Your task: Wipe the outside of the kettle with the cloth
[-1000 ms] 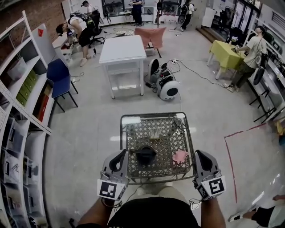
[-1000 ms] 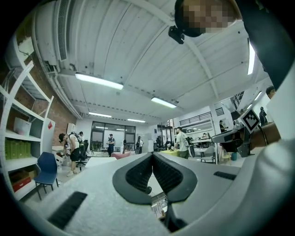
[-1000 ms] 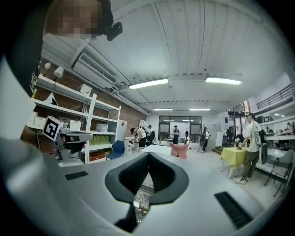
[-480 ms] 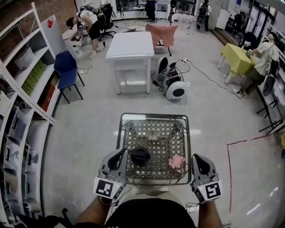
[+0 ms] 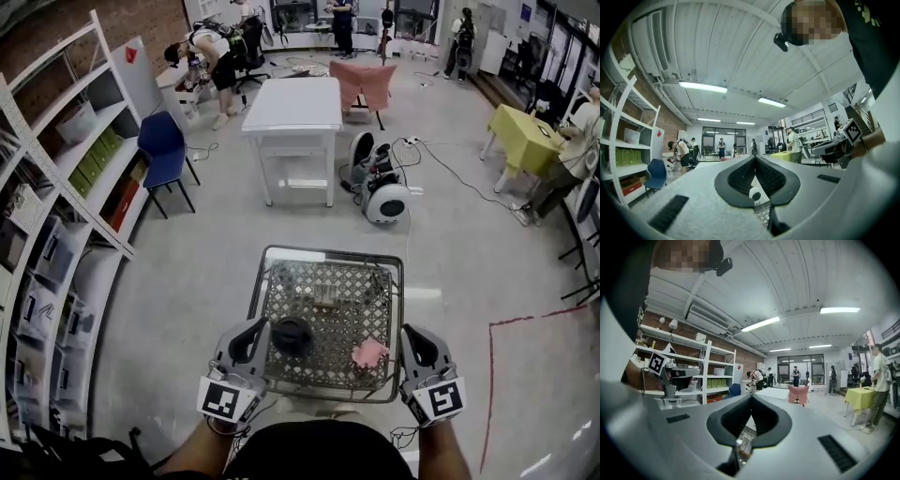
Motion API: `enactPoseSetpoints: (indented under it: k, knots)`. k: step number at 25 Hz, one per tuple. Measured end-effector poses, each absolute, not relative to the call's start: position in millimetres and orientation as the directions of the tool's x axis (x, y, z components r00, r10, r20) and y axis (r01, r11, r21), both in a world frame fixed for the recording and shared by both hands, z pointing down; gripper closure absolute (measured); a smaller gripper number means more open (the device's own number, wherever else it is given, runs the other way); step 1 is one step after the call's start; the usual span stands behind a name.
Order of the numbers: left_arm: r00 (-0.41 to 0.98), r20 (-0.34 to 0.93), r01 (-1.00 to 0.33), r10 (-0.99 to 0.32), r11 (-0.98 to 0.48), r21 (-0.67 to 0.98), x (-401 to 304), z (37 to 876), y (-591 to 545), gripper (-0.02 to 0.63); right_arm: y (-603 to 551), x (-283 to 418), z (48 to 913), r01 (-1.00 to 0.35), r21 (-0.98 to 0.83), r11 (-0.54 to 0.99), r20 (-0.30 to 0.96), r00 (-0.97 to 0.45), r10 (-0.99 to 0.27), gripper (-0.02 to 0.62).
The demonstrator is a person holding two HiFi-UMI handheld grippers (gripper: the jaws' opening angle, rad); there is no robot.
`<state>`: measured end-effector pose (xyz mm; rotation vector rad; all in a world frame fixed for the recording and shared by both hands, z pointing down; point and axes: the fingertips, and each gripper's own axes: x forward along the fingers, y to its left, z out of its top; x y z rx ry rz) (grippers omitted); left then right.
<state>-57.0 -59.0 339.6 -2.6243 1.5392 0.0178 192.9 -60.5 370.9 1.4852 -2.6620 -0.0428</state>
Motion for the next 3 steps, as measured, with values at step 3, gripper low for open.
enactPoseSetpoints:
  k: [3]
  knots:
    - [0.473,-0.057,-0.88,-0.879,-0.468,-0.084,-46.8,338.8,-55.2,0.598,-62.0,201.9,370.6,-0.838,0.058,0.542,0.061,-0.539,-0.84,0.584]
